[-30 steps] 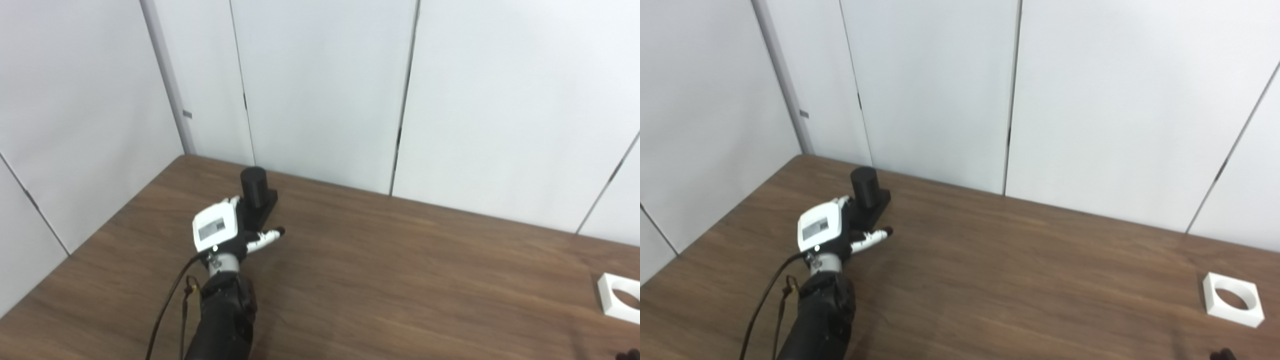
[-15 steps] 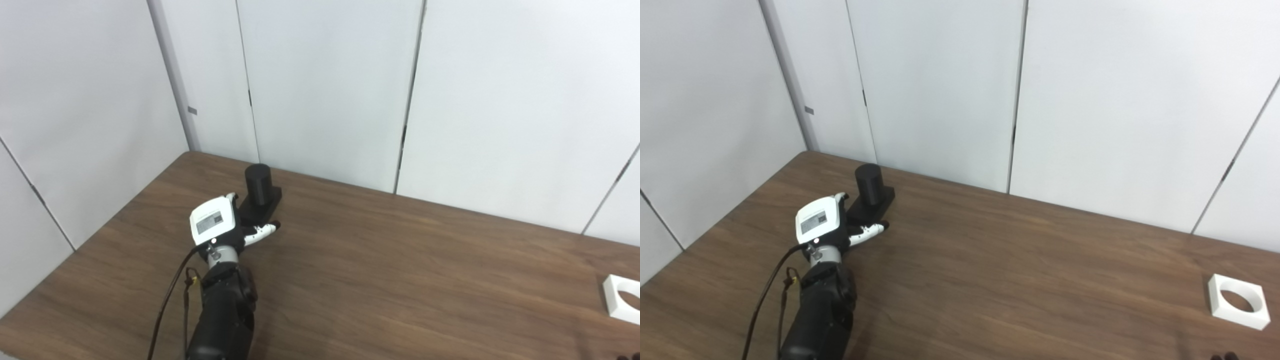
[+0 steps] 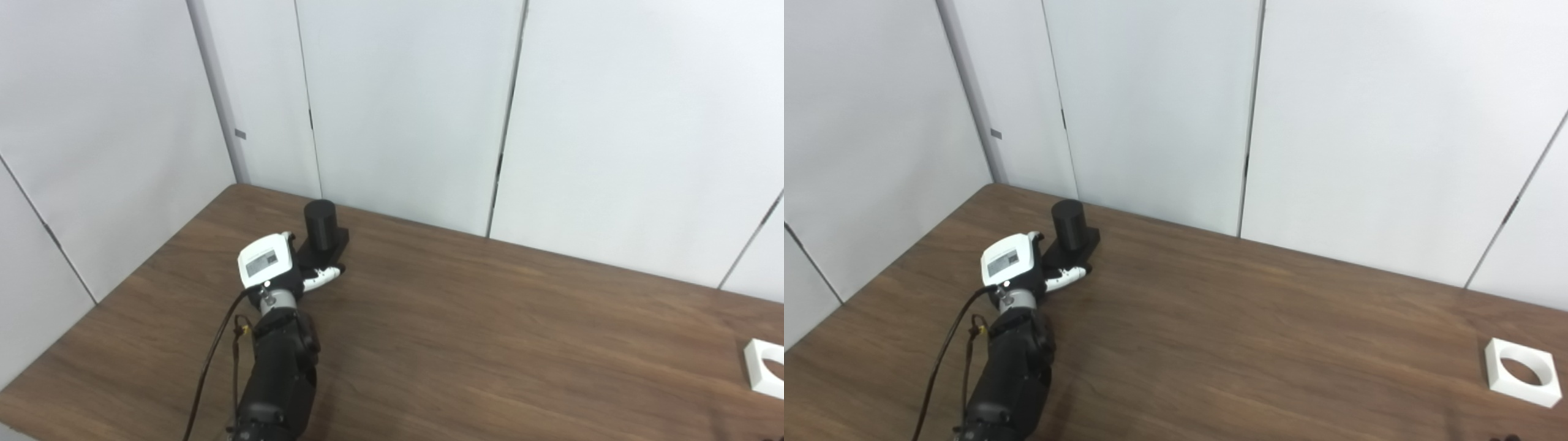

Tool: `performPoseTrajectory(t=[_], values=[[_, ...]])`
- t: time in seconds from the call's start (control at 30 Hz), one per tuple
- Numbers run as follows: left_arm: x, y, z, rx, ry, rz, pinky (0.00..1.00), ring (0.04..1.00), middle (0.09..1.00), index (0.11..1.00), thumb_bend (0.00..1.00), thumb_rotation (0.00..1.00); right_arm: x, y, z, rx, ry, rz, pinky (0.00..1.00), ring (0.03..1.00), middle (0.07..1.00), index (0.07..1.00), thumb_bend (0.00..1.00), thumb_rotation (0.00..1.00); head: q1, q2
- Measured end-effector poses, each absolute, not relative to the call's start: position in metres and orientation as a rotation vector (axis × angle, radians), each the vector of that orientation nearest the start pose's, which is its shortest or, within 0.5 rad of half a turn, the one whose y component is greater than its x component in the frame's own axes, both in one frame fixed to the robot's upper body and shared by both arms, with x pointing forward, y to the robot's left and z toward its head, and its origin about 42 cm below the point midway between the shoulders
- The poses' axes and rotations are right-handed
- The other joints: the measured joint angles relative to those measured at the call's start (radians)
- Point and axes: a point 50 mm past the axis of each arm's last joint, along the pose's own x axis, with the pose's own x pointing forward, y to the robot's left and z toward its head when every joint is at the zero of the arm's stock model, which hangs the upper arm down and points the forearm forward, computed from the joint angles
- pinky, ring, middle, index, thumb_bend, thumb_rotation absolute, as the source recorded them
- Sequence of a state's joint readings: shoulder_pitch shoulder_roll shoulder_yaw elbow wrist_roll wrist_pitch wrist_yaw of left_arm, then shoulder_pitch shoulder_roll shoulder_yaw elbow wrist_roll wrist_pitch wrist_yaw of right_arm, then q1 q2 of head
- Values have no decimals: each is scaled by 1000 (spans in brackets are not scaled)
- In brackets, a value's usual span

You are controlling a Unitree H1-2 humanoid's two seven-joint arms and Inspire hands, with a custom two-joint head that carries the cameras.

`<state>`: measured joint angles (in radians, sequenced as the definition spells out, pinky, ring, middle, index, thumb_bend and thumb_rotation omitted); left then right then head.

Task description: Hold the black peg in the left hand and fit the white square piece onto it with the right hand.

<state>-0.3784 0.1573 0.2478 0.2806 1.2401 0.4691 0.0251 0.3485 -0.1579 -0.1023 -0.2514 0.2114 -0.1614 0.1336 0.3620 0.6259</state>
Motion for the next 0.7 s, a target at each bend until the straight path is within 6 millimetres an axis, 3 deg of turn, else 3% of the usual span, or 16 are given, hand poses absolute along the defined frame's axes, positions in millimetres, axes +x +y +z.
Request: performPoseTrajectory(t=[0.7], values=[[406, 336, 146, 1270, 446, 490, 808, 873, 868, 815, 847, 702, 165, -293, 109, -2, -91, -16, 978, 988, 968, 995, 714, 913, -6, 5]])
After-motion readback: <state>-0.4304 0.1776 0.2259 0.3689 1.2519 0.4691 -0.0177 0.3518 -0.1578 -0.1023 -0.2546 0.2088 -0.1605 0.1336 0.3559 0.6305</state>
